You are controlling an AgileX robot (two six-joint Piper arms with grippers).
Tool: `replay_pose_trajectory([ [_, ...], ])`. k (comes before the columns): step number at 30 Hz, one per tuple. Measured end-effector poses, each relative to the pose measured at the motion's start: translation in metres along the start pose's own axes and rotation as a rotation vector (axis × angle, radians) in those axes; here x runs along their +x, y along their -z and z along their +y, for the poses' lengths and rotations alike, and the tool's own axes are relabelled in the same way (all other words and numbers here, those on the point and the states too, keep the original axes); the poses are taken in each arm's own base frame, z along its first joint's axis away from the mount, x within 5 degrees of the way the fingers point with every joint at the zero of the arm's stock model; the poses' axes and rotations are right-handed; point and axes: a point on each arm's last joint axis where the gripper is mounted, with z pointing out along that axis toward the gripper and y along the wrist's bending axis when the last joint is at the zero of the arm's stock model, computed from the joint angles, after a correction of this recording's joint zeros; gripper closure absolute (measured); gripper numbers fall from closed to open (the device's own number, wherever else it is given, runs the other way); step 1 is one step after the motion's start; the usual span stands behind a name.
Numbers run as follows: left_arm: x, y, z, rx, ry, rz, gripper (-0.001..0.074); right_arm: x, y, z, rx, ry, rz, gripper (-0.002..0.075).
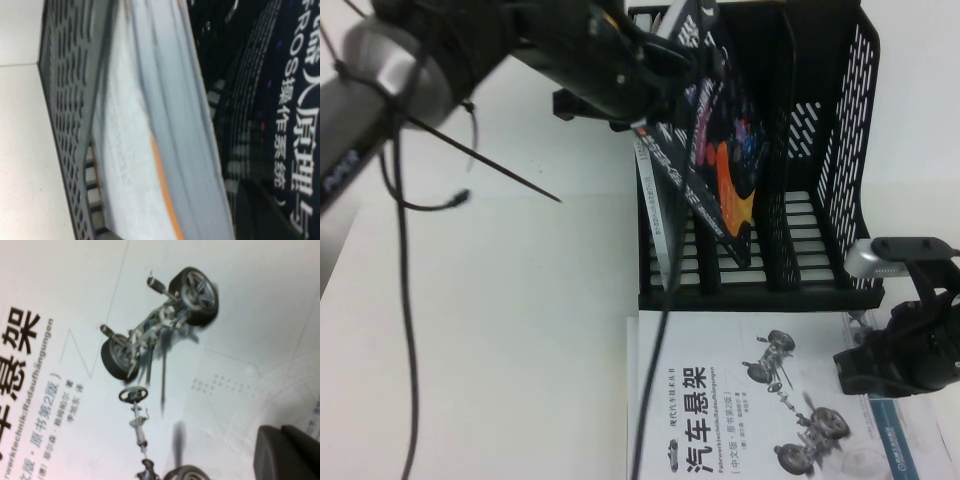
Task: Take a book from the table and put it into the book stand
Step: Place the book on the book shelf
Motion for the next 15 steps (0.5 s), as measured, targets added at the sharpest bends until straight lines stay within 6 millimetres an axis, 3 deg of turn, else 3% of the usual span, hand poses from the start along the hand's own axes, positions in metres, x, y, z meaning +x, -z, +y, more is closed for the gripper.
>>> replay_pose_trajectory([
  [15, 0.016, -0.039, -0.015, -0.096, -0.050, -0.049, 0.0627, -0.002, -0.004, 0.000, -0.007, -0.017, 0.005, 0.0729],
])
